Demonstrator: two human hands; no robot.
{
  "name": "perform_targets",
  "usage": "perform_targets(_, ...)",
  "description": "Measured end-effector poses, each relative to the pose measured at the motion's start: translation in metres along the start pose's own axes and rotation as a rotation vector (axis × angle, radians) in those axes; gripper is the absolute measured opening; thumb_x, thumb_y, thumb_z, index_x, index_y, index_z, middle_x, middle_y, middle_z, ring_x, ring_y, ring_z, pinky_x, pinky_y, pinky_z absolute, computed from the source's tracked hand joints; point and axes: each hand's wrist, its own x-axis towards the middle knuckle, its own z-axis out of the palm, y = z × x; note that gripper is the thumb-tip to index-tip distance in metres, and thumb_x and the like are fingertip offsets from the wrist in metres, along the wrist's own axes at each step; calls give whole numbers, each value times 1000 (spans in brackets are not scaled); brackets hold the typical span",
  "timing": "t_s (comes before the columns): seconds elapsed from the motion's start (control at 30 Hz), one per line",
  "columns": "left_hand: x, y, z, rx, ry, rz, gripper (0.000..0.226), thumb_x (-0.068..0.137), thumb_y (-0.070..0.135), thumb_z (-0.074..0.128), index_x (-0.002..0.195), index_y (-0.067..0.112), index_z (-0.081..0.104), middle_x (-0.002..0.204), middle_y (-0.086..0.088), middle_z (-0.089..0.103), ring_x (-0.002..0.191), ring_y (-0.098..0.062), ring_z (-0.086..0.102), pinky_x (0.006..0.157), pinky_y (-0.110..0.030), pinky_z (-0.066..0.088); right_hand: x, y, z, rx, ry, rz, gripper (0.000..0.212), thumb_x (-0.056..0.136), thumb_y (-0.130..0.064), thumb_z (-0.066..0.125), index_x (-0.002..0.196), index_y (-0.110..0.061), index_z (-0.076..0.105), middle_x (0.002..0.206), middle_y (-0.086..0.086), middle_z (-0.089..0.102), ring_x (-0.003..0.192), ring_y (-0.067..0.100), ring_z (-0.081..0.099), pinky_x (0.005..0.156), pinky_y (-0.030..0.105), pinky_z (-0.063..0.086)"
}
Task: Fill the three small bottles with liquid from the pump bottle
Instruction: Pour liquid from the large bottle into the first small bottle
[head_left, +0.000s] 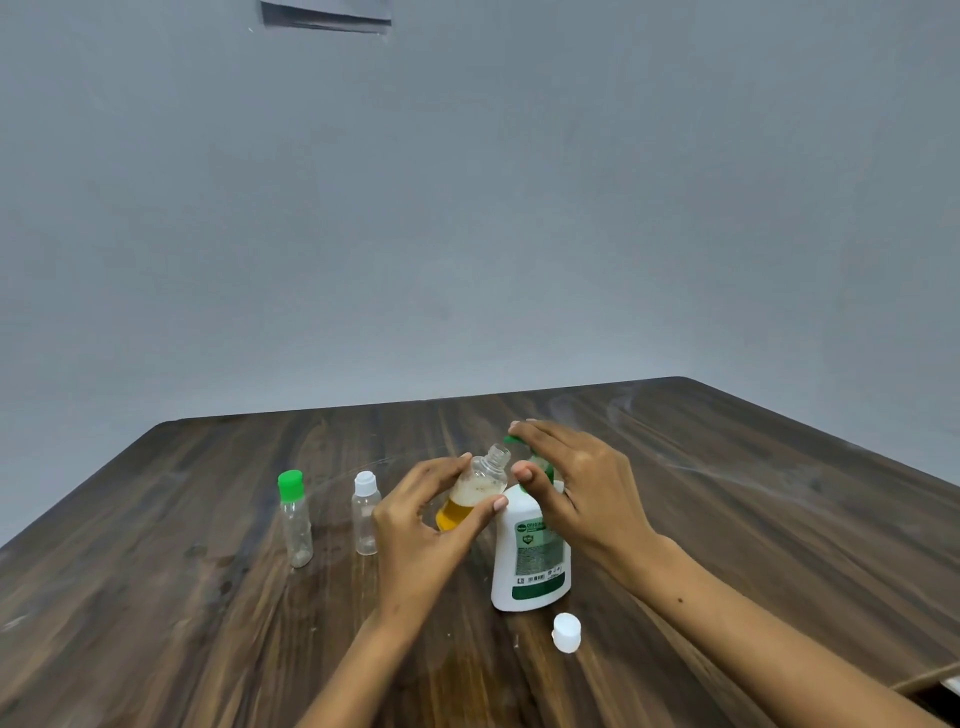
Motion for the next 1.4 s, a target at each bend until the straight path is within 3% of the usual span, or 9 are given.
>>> perform_targets(0.07,0,-1,0,0,4,0,44,65,29,87,104,11,74,99,9,71,95,-2,67,80,-11,52,1,0,-2,2,3,-9,79,94,-68,15,108,-13,71,109,1,70,97,17,67,77,21,44)
perform_targets(0.27,0,4,-1,-19,-5,5,49,68,41,79,105,10,74,101,11,69,97,0,66,80,-8,49,-11,-2,7,-6,4,27,78,93,-68,18,108,-12,70,106,0,70,90,16,67,70,22,49)
perform_targets(0.43,0,0,0,21,6,10,45,65,27,87,104,9,74,99,8,71,96,-1,67,80,-11,51,2,-3,-2,-11,-4,-12,80,94,-68,15,105,-13,72,106,1,71,97,18,67,78,22,42)
perform_targets(0.6,1,3,-1,10,0,7,46,67,36,82,104,9,74,100,10,70,97,1,66,81,-9,50,-8,-2,5,-9,-23,30,79,93,-69,18,107,-12,71,105,1,71,87,16,68,71,20,46)
perform_targets(0.8,0,0,-1,31,2,0,45,65,29,86,104,9,74,101,9,71,97,-1,67,81,-11,51,1,-1,-3,7,-25,-16,79,93,-68,16,108,-12,71,110,0,70,99,16,66,80,20,41)
perform_targets(1.0,0,3,-1,23,-8,5,45,67,32,83,105,9,74,101,10,70,98,0,66,80,-7,49,-9,-4,5,23,-24,46,79,93,-69,18,108,-12,70,107,1,70,91,16,67,72,18,45)
perform_targets(1.2,0,2,0,15,6,1,43,65,27,86,102,8,75,99,7,71,95,-2,67,81,-10,50,0,-2,-8,36,-35,1,81,92,-71,15,109,-14,70,111,-2,69,98,15,65,76,21,44)
perform_targets(1.4,0,6,-2,5,-9,2,47,68,39,80,104,9,73,101,11,69,98,1,66,81,-8,50,-7,-4,2,38,-36,42,79,92,-71,19,107,-13,70,106,-1,70,87,15,67,68,21,48)
